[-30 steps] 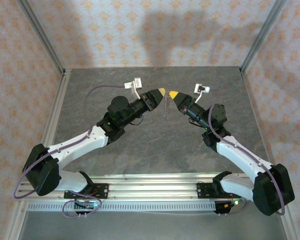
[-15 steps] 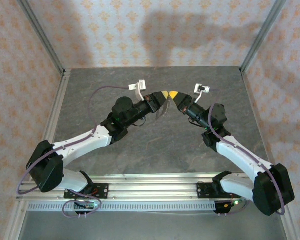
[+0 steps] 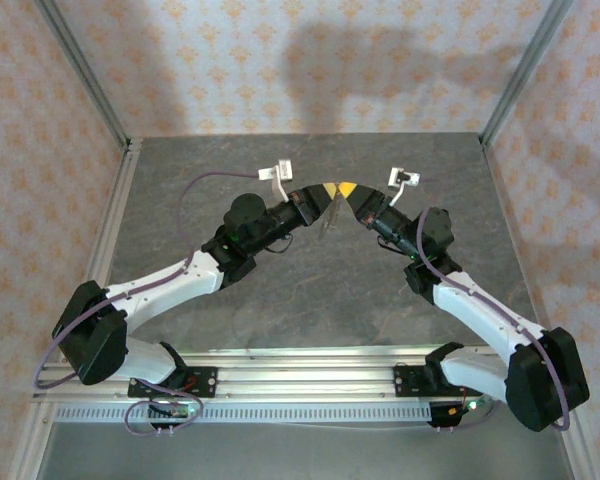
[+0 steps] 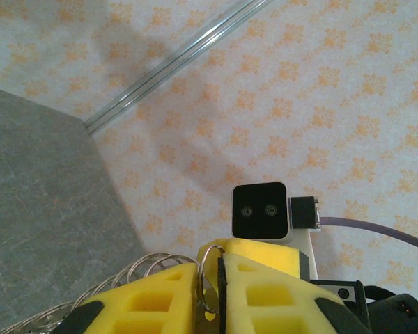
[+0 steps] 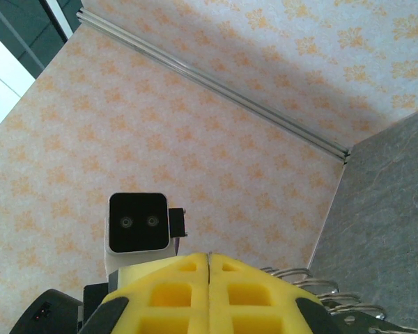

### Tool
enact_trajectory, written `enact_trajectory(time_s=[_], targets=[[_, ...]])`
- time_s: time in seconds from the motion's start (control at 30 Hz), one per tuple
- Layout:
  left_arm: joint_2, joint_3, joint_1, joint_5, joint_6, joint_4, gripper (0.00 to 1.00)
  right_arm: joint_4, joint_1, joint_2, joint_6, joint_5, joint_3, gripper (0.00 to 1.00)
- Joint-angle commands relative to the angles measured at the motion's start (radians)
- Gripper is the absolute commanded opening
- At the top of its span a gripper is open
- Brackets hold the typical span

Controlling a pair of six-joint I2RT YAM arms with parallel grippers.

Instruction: Put the keys on the keyring

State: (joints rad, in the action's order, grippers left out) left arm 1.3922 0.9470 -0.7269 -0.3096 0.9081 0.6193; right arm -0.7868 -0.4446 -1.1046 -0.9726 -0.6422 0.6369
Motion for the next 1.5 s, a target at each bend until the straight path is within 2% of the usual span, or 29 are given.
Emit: enact_trajectory(time_s=[0.0, 0.43, 0.6, 0.8, 1.03, 1.17, 1.3, 1.47], targets=[[0.004, 0.018, -0.012, -0.029, -0.024, 0.051, 0.13, -0.048, -0.006, 0.007, 0.010, 0.003, 0.030, 0.00], [0.017, 0.042, -0.016, -0.046, -0.045, 0.026, 0.17, -0.036, -0.005, 0.005, 0.014, -0.015, 0.033, 0.00], [0.026, 0.047, -0.017, -0.051, -0.051, 0.024, 0.13, -0.029, -0.005, 0.006, 0.018, -0.020, 0.035, 0.00], [0.031, 0.050, -0.019, -0.062, -0.063, 0.021, 0.00, -0.019, -0.006, 0.008, 0.022, -0.022, 0.033, 0.00], [0.019, 0.034, -0.019, -0.062, -0.097, 0.013, 0.00, 0.027, -0.005, 0.024, 0.043, -0.015, 0.042, 0.00], [-0.016, 0.006, -0.019, -0.049, -0.138, 0.006, 0.00, 0.149, -0.003, 0.088, 0.109, 0.028, 0.053, 0.09], [-0.050, -0.008, -0.019, -0.041, -0.197, -0.023, 0.00, 0.235, 0.019, 0.158, 0.137, 0.054, 0.060, 0.33], [-0.091, -0.025, -0.003, -0.010, -0.272, -0.092, 0.00, 0.352, 0.048, 0.236, 0.164, 0.078, 0.044, 0.43]])
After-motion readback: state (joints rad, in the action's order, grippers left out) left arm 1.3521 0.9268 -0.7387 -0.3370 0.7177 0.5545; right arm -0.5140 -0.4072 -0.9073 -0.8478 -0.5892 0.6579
